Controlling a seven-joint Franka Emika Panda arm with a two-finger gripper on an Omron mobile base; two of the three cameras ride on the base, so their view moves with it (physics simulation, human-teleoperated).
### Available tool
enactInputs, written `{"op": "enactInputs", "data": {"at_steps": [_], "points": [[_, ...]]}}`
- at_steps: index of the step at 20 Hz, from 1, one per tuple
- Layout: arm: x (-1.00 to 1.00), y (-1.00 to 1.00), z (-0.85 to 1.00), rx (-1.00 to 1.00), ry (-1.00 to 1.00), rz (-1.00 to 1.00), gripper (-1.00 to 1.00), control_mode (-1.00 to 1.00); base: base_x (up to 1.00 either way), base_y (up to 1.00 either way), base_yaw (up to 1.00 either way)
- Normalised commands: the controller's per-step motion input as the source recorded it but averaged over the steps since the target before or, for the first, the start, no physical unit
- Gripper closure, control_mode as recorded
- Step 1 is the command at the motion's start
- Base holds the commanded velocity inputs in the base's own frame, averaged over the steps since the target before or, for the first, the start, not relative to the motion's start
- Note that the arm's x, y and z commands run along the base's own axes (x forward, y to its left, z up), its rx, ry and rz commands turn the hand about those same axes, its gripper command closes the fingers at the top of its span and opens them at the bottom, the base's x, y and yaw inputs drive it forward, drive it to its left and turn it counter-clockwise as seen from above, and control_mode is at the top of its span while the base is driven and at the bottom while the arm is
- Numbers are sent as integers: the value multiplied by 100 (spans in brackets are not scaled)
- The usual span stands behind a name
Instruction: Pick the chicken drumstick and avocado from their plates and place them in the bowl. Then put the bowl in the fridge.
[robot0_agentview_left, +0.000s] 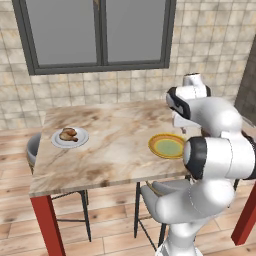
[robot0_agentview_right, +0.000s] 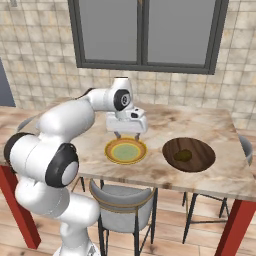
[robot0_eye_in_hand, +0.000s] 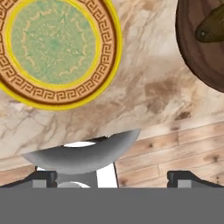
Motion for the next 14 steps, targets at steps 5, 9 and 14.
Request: {"op": "enactInputs", "data": {"at_steps": [5,9,14], "points": [[-14,68,0,2,0,39,-100,-100,0,0,0],[-14,63,-3,18,0,19,-100,-100,0,0,0],[-8,63,-2,22,0,14,-100,-100,0,0,0]]}}
